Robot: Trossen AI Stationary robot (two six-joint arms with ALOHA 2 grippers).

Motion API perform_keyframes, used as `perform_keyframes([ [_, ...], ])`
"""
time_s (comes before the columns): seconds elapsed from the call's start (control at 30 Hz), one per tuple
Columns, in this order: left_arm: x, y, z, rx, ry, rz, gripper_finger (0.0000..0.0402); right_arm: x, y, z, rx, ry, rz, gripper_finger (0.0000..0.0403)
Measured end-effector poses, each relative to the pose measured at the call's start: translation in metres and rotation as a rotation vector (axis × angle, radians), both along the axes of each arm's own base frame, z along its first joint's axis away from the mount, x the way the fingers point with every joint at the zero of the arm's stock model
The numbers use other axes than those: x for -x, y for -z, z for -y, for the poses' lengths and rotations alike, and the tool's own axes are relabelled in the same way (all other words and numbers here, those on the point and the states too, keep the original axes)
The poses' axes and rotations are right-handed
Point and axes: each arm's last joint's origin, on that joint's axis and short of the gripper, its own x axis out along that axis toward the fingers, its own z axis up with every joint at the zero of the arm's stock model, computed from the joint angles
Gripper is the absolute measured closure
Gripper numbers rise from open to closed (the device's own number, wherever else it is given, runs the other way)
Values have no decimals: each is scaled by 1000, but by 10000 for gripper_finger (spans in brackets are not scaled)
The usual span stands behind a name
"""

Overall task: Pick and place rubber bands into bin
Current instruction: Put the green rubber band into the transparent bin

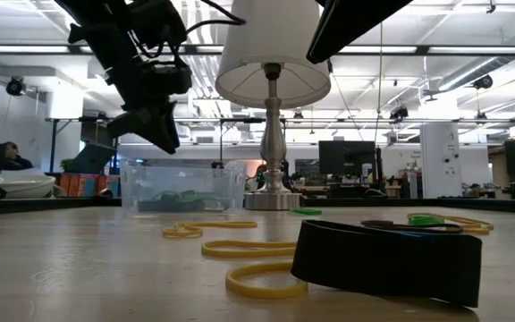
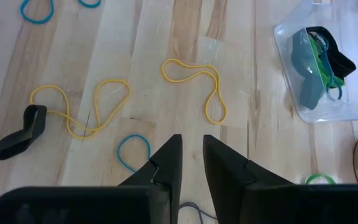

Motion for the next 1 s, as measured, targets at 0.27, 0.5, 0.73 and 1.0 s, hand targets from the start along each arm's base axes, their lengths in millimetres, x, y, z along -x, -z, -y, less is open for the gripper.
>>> perform_keyframes([
  [0.27,5,-13,7,6,-10,67,293,1,1,0,2,0,-5,343],
  [0.5,13,-29,21,16,29,145,292,1,3,0,4,0,-7,346],
  [0.73,21,-38,45,186,136,249,292,4,11,2,0,24,-27,346],
  [1.0,26,-28,74,411,241,250,292,11,29,6,-2,73,-71,346],
])
